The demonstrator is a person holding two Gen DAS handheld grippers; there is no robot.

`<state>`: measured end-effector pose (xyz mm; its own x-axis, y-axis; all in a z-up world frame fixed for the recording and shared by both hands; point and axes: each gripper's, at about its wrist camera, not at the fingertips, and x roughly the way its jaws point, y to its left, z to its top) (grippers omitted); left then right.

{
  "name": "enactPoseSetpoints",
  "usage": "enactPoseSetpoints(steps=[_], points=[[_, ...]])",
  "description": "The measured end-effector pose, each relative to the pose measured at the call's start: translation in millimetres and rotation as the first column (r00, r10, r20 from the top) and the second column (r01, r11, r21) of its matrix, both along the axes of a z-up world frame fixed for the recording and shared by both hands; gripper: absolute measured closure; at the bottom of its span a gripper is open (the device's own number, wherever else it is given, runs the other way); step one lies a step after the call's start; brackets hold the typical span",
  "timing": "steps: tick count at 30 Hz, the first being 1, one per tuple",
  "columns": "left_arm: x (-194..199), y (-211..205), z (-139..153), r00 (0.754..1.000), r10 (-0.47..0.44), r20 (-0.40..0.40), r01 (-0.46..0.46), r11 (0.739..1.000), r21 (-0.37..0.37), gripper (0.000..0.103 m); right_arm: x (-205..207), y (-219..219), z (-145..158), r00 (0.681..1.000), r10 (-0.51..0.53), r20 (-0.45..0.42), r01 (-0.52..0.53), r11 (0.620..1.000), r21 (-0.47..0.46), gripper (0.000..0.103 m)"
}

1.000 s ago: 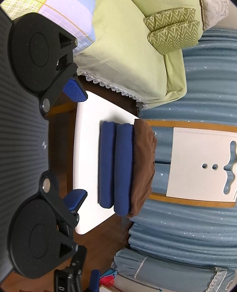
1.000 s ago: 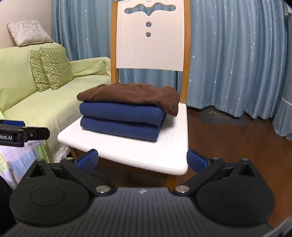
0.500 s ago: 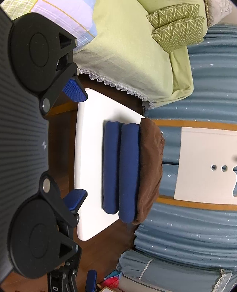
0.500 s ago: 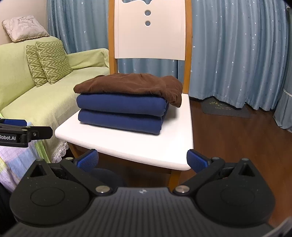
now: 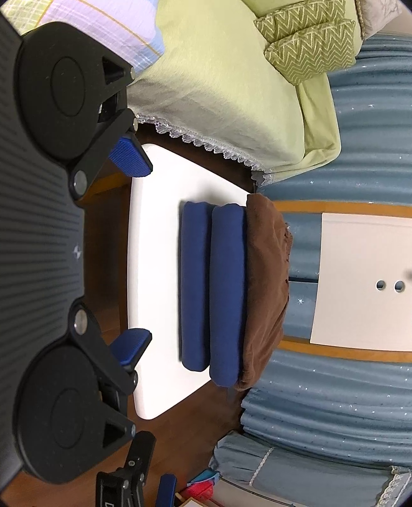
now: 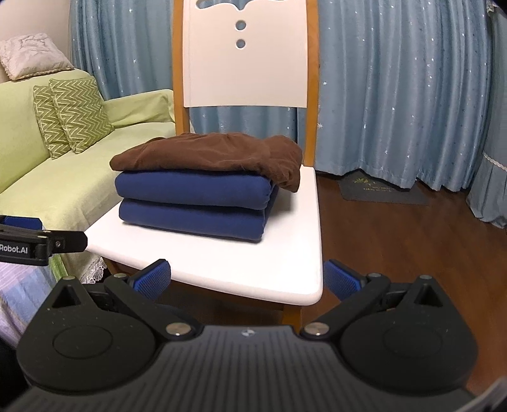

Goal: Fold clothes

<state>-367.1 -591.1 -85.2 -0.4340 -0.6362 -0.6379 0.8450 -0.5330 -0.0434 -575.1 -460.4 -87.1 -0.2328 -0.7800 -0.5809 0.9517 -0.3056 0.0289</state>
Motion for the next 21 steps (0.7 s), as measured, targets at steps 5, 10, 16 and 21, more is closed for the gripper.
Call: enactPoseSetpoints(steps=[5,10,16,21], points=[[-5,-4,-3,1.0,-0.008,0.02,0.008,1.0,0.005,0.001,-2,-3,-2,1.0,-0.017,0.0,0.017,1.0,0.013,0.001],[-12,-5,-5,0.998,-0.005,0.061,0.006,1.0,-0.013,0.001,-7,-11,0,0.999,-0.033,-0.005,0.033,0.999,0.027,0.001],[-12,-6,-8,0.998,-0.011,0.061,0.011,1.0,-0.004,0.001,-9,-12,-2,0.999,-0.038,0.009,0.037,0.999,0.031,0.001],[-12,-8,-9,0.998,-0.015,0.06,0.014,1.0,0.009,0.001,-10,-13,-3,0.999,-0.04,0.017,0.04,0.998,0.039,0.001]])
